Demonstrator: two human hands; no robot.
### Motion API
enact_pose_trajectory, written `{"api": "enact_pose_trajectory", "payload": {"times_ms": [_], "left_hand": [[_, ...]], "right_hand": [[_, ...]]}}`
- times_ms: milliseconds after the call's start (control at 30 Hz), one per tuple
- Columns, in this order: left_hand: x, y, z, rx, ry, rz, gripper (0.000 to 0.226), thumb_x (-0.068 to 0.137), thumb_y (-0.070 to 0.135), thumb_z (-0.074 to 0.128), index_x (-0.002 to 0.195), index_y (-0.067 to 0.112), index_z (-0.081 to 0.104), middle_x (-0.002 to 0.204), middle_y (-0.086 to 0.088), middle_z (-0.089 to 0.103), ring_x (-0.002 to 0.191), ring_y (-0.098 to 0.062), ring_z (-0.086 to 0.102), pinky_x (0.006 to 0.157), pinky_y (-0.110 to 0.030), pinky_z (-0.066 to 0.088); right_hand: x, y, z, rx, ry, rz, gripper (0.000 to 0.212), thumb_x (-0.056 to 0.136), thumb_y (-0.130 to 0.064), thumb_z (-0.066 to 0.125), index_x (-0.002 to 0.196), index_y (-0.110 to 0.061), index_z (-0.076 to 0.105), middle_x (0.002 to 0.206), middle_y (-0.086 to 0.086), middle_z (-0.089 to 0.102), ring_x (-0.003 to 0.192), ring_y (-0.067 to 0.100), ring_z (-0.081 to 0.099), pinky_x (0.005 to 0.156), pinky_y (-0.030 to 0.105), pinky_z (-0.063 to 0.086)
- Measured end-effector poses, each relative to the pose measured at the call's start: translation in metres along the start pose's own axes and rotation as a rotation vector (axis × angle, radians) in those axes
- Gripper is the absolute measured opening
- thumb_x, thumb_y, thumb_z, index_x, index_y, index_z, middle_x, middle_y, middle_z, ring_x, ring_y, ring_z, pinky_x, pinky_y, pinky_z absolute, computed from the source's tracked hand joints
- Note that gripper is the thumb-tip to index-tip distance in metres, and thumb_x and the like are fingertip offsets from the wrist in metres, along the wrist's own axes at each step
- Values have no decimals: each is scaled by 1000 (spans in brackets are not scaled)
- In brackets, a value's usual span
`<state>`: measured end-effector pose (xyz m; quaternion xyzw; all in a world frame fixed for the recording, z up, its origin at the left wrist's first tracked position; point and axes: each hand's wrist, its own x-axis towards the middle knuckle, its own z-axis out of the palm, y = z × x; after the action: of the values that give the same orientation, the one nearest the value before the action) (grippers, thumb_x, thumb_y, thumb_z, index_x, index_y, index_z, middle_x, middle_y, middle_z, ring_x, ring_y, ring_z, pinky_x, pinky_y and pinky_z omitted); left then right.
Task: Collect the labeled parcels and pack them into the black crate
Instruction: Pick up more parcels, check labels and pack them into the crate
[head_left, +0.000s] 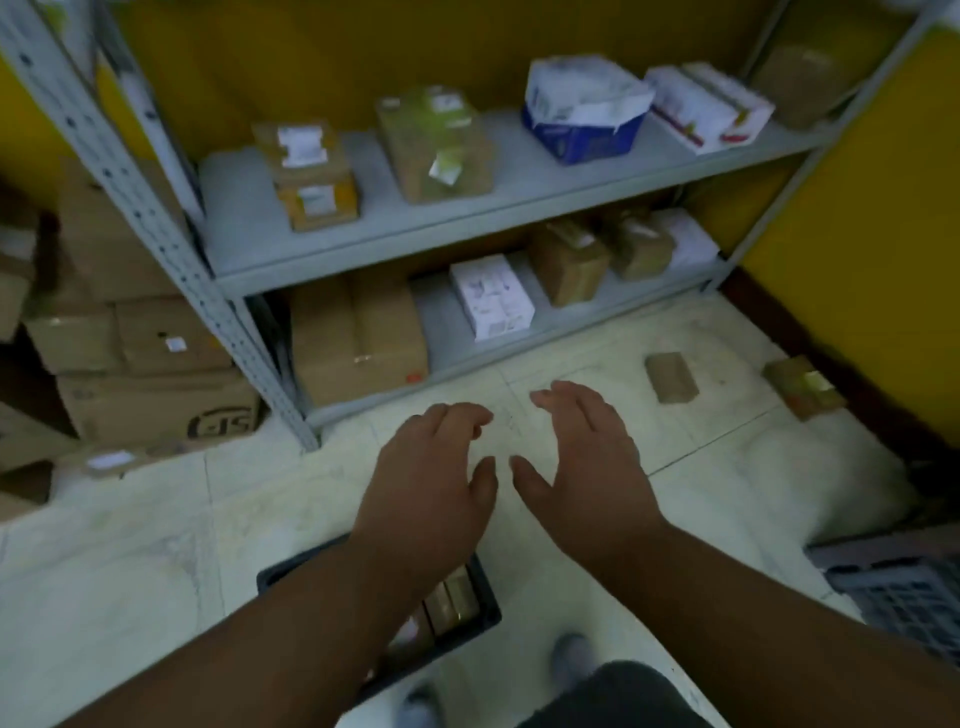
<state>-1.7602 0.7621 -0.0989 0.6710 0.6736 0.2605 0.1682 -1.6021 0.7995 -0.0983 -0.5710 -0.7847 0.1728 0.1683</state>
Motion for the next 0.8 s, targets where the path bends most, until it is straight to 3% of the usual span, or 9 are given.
{"api": "enact_pose_trajectory", "payload": {"times_ms": [200,367,533,633,800], "left_hand": [[67,99,0,29,55,159,36,92,32,58,127,30,54,120,11,59,107,-8,54,94,-29,47],[132,197,45,-20,57,243,35,93,33,57,128,30,54,119,13,57,106,-6,53,94,-29,48],[180,287,123,-81,12,268,35,91,29,60,125,30,55,110,18,52,100,-1,49,87,-19,39],[206,324,173,-111,-18,236,34,91,28,60,125,27,55,112,14,55,99,-3,50,86,-21,41],[228,354,223,-88,-165,225,35,93,28,59,127,28,54,112,14,55,101,-4,52,90,-25,46]], "right_hand": [[27,58,-92,66,218,32,60,83,-41,69,136,-21,48,140,2,47,128,20,47,103,41,45],[38,153,-186,35,288,85,62,83,-46,69,137,-24,47,142,-2,45,130,14,43,107,33,41],[33,277,-249,22,281,251,63,84,-47,70,138,-30,43,146,-7,40,135,12,39,108,29,38],[33,340,-265,34,244,310,64,84,-45,71,138,-29,42,145,-8,40,132,8,40,100,21,33],[36,403,-272,88,234,399,67,83,-42,74,140,-26,42,146,-7,41,124,-2,33,96,19,30]]}}
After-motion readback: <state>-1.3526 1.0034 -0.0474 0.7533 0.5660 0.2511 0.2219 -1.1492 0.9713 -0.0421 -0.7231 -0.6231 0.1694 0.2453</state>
